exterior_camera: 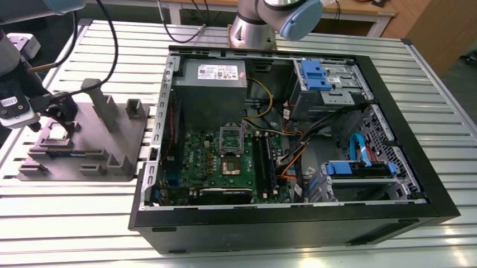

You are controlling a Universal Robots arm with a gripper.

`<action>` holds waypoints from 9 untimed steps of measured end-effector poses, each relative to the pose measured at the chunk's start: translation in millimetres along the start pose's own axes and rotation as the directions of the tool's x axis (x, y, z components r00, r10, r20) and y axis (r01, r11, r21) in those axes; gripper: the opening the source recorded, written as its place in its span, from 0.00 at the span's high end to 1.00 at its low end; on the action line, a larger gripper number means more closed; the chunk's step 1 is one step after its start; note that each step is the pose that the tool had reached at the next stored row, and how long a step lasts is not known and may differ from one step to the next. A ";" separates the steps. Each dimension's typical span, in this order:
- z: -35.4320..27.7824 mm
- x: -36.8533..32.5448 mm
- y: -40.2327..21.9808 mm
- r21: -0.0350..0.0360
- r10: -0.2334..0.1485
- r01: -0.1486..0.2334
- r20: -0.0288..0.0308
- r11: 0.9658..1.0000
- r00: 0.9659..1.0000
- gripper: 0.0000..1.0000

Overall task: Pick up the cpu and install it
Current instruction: 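Pick up the cpu and move it towards the insertion slot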

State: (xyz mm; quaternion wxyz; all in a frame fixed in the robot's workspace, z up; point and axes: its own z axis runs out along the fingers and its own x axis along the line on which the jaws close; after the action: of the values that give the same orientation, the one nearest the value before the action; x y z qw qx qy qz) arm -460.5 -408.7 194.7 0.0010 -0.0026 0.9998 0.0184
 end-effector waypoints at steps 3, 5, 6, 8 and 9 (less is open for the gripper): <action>1.7 0.1 -0.1 0.000 0.000 0.000 0.000 1.000 1.000 0.29; 1.8 0.1 -0.1 0.000 0.000 0.000 0.000 1.000 1.000 0.29; 2.0 0.0 -0.1 0.000 0.000 0.000 0.000 1.000 1.000 0.29; 2.6 0.0 -0.1 0.000 0.004 -0.004 0.000 1.000 1.000 0.29; 3.0 0.0 -0.1 0.000 0.006 -0.006 0.000 1.000 1.000 0.29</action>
State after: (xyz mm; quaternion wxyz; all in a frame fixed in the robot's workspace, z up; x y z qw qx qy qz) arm -460.5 -408.7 191.6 0.0011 0.0006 0.9998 0.0184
